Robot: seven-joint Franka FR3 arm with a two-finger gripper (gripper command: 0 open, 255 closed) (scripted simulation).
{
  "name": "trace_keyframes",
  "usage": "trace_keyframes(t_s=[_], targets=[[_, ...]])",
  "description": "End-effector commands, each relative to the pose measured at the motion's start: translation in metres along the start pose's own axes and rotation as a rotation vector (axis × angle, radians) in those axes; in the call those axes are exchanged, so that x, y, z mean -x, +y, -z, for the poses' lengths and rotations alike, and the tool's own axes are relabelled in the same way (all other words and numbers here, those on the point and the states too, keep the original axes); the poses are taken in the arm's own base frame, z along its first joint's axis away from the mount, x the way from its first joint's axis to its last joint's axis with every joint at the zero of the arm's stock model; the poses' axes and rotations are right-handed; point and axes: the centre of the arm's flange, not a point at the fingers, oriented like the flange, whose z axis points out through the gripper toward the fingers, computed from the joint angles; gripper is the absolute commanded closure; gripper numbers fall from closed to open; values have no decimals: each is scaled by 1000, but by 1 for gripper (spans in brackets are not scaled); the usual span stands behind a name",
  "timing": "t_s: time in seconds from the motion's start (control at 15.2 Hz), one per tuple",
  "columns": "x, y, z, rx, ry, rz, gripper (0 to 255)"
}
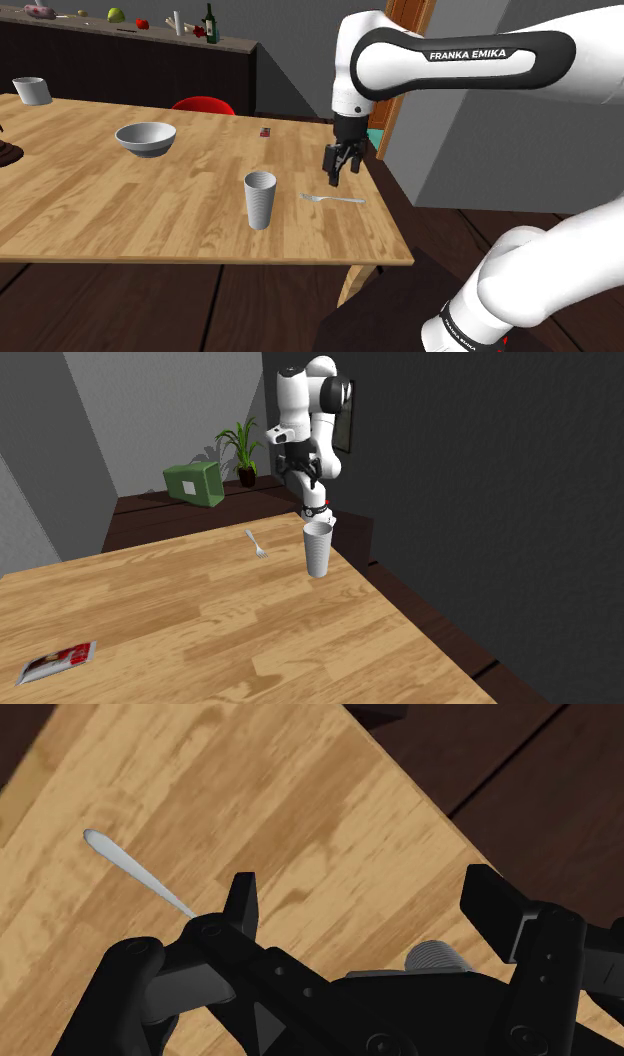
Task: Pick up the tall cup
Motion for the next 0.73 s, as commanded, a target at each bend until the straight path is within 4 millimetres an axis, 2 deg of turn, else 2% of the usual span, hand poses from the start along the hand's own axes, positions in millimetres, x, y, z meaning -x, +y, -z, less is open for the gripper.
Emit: trace_keyframes(t_s=[0.0,0.66], targets=[[-18,-21,-2,8,13,0,0],[-107,-117,-2,56,71,2,0]])
